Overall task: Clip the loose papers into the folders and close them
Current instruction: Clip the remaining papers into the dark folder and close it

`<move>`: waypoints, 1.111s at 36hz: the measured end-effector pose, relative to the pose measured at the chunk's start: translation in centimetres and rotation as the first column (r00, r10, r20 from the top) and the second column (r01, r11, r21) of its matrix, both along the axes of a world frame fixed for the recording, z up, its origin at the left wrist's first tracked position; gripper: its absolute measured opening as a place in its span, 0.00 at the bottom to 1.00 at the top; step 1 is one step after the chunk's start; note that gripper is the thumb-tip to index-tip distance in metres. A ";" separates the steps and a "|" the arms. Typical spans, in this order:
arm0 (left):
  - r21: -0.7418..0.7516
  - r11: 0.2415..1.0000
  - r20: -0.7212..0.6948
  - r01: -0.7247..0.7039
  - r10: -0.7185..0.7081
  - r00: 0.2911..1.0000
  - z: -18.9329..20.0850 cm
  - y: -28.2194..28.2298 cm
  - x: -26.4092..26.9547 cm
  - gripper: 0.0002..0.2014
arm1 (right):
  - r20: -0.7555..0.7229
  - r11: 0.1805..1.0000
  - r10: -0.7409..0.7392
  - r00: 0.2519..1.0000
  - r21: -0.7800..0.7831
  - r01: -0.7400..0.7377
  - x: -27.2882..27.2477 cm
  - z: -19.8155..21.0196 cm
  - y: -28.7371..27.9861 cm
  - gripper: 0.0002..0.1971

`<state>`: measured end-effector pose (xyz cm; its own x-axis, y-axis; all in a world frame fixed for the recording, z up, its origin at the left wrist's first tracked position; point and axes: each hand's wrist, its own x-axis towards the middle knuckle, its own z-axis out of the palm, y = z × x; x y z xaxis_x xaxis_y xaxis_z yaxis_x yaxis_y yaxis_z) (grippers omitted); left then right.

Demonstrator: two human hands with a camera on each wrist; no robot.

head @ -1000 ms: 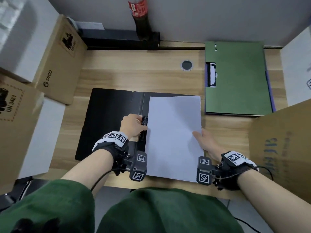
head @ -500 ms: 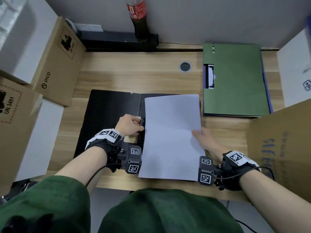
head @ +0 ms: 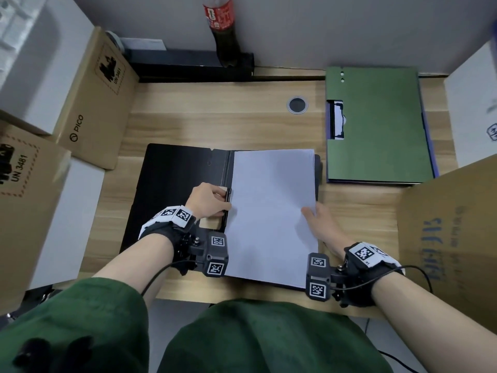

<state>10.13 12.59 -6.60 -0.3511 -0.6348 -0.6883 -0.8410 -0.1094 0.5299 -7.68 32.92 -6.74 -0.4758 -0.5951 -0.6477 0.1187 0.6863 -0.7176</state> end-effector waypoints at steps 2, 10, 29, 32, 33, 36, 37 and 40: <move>-0.021 1.000 0.005 0.012 -0.012 1.000 0.0 0.1 -0.1 0.14 | -0.008 1.000 -0.014 1.000 0.002 0.014 0.2 -0.2 -0.1 0.17; -0.189 0.977 0.156 0.097 -0.068 0.985 -1.3 0.4 -0.2 0.19 | -0.048 1.000 0.023 0.999 -0.004 -0.023 0.0 -0.3 -0.6 0.18; -0.234 0.962 0.215 0.138 -0.087 0.973 -3.5 0.9 -0.1 0.23 | -0.088 0.978 -0.127 0.988 0.152 0.139 -1.6 -1.4 0.5 0.17; -0.227 0.965 0.139 0.132 -0.103 0.985 -3.5 0.7 0.5 0.24 | 0.016 0.986 -0.096 0.995 0.142 0.093 -0.7 -1.1 -0.4 0.14; -0.185 0.978 0.078 0.092 -0.079 0.994 -3.6 0.5 0.9 0.22 | 0.052 0.987 -0.085 0.995 0.141 0.077 -0.3 -1.0 -0.8 0.13; 0.008 0.998 -0.151 -0.067 0.068 0.986 -3.2 0.1 3.0 0.12 | 0.139 0.988 -0.043 0.989 0.153 0.021 1.4 -0.7 -2.0 0.12; 0.006 0.996 -0.185 -0.087 0.087 0.979 -2.9 -0.1 4.0 0.10 | 0.161 0.988 -0.036 0.986 0.153 0.011 2.1 -0.7 -2.5 0.12; -0.095 0.982 -0.207 -0.161 0.139 0.968 -2.6 -1.5 7.6 0.12 | 0.205 0.989 -0.012 0.979 0.149 -0.019 4.2 -0.7 -3.9 0.15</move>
